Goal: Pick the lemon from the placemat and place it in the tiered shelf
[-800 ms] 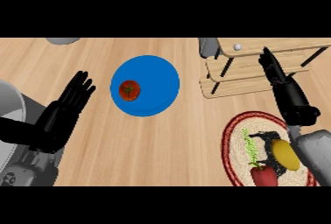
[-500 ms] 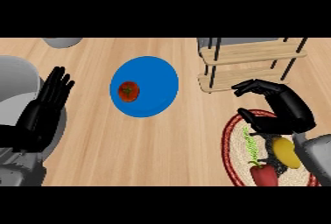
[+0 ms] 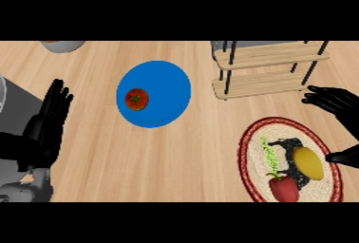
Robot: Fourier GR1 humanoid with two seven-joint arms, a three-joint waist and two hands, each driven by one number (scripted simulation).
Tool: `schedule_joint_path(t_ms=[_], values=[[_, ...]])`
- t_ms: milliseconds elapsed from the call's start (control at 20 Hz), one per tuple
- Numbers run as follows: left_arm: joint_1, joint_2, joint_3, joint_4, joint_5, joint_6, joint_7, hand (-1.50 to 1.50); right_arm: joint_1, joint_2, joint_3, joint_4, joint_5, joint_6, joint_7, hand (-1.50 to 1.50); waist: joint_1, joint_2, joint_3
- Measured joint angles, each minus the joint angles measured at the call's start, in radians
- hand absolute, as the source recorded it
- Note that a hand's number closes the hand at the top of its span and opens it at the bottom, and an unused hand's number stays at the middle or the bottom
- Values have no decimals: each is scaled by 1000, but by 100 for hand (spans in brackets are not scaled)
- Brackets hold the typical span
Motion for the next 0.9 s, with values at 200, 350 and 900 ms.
schedule_joint_path(t_ms=[200, 350, 900], values=[[4, -11, -8, 3, -21, 16, 3, 0, -12, -131, -12, -10, 92, 143, -33, -150, -1, -2, -1], [11, -13, -9, -12, -30, 28, 18, 0, -15, -237, -17, -75, 179, 178, -28, -150, -6, -6, -1], [37, -20, 2, -22, -38, 27, 18, 0, 16, -386, 29, -445, 648, 3, 38, -150, -20, -11, -3]])
